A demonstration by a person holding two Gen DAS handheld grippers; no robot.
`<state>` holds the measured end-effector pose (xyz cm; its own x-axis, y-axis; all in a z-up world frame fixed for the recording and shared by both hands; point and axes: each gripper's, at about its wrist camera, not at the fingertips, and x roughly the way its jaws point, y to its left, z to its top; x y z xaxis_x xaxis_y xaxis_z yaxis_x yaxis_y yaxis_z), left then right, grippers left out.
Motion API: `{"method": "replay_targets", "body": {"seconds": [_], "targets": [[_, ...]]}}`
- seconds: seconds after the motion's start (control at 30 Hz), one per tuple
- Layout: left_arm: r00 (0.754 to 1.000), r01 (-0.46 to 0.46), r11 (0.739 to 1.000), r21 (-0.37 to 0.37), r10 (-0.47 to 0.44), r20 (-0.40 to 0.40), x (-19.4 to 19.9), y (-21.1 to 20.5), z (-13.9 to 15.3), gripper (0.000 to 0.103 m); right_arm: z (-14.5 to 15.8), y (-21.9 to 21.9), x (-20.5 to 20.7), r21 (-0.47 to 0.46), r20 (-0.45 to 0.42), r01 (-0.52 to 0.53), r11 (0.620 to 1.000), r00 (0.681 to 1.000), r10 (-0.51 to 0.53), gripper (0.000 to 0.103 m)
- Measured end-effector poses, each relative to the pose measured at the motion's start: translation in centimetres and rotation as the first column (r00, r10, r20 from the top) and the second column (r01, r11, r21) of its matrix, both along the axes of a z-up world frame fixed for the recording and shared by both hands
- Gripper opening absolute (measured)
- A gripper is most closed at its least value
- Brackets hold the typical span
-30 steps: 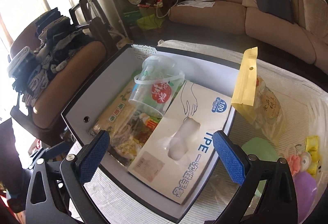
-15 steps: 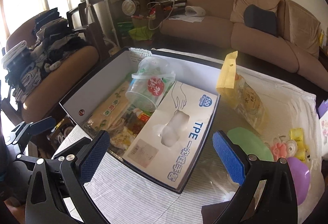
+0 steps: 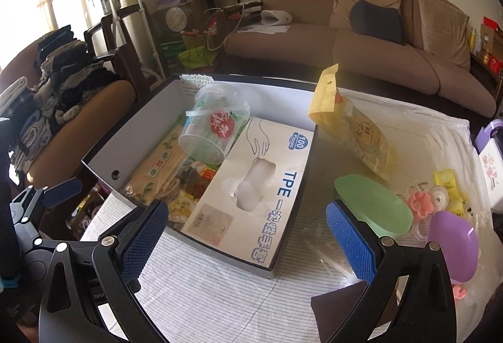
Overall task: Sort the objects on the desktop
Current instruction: 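Withdraw the right tool from the box while moving the left tool toward the brown sponge pad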
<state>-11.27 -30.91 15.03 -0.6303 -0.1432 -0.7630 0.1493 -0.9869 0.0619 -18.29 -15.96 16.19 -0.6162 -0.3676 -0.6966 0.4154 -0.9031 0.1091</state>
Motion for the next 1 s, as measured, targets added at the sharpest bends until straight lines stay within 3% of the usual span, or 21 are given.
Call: {"method": "replay_targets", "body": {"seconds": [0.5, 0.77, 0.9, 1.0], "targets": [[0.996, 0.087, 0.995, -0.038, -0.087, 0.002, 0.6, 5.6, 0.1, 0.103, 0.9, 8.2, 2.4, 0.025, -0.033, 0.083, 0.996, 0.996, -0.083, 0.103], [0.987, 0.160, 0.987, 0.006, -0.160, 0.001, 1.0, 10.2, 0.1, 0.103, 0.7, 14.9, 3.5, 0.074, -0.064, 0.154, 0.985, 0.987, -0.150, 0.103], [0.967, 0.256, 0.967, 0.014, -0.256, -0.003, 1.6, 13.6, -0.1, 0.103, 0.0, 19.9, 3.3, 0.066, -0.042, 0.213, 0.975, 0.977, -0.210, 0.103], [0.929, 0.370, 0.929, -0.005, -0.369, 0.008, 2.5, 17.0, -1.0, 0.103, -1.0, 23.4, 3.2, 0.031, -0.008, 0.260, 0.965, 0.966, -0.260, 0.103]]}}
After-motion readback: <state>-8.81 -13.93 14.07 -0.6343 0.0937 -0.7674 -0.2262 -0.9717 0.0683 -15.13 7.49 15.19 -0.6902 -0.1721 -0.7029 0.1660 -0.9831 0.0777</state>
